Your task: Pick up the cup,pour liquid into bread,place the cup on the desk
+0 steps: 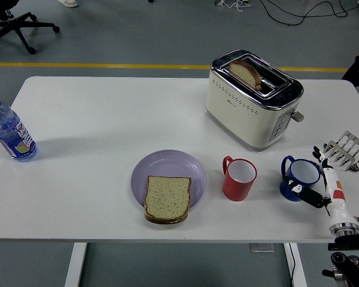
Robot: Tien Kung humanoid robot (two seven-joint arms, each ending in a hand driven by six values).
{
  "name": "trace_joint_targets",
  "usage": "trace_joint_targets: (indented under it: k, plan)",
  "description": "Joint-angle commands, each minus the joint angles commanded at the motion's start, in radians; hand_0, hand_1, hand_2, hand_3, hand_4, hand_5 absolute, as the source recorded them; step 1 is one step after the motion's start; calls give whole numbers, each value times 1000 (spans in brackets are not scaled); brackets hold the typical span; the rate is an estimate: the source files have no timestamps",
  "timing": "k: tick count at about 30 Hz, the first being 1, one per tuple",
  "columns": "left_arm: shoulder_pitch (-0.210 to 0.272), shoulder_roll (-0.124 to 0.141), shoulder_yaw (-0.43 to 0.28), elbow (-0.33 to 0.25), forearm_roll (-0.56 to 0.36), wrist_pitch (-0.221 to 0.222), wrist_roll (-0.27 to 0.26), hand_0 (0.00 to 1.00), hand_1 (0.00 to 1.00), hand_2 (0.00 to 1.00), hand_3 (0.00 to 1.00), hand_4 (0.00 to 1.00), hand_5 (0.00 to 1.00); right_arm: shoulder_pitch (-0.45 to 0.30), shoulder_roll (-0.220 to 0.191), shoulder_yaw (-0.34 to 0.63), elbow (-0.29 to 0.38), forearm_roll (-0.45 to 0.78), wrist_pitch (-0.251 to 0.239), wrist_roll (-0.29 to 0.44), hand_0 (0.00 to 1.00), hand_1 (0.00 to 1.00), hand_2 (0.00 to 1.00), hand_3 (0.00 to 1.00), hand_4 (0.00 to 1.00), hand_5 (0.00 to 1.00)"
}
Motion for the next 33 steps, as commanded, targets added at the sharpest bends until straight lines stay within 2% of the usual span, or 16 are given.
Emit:
trace_joint_targets:
  k: [9,10,15,16,17,21,22,26,27,28,31,33]
  plan:
    - [-1,0,-4,0,5,0,0,682,746,766,660,416,998,-24,0,46,121,30,-27,22,927,857,964,998,950,202]
    - [-1,0,-3,0,4,0,0,681,746,766,660,416,998,-26,2,55,129,39,-28,23,888,805,897,915,897,200]
    - [-1,-1,-3,0,5,0,0,681,746,766,660,416,998,-22,12,107,142,83,2,7,888,805,897,915,897,200]
    - [-1,-1,-3,0,5,0,0,682,747,766,660,416,998,-22,12,108,142,84,3,6,783,703,746,749,752,215]
    - [0,-1,-4,0,5,0,0,682,747,766,660,416,998,-26,15,140,167,120,25,4,783,703,746,749,752,215]
    - [2,-1,-7,0,9,-1,1,682,747,766,660,416,998,-35,16,225,234,268,61,-5,783,703,746,749,752,215]
    - [2,-2,-8,0,11,-1,1,681,747,766,660,416,998,-36,16,245,249,313,68,-6,726,654,691,648,721,205]
    - [4,-1,-7,0,11,-1,2,681,747,766,660,416,998,-43,17,336,301,476,139,-74,726,654,691,648,721,205]
    - [5,-1,-9,0,15,-2,3,681,747,766,660,416,998,-43,16,366,302,521,176,-111,726,654,691,648,721,205]
    - [5,-1,-9,0,16,-2,3,681,746,766,659,415,998,-43,16,384,300,560,209,-142,687,610,671,634,693,185]
    - [7,-1,-11,0,21,-3,5,681,746,766,659,415,998,-51,18,443,283,688,314,-244,687,610,671,634,693,185]
    - [10,-2,-15,0,24,-3,5,681,746,766,659,415,998,-59,25,470,277,772,360,-275,687,610,671,634,693,185]
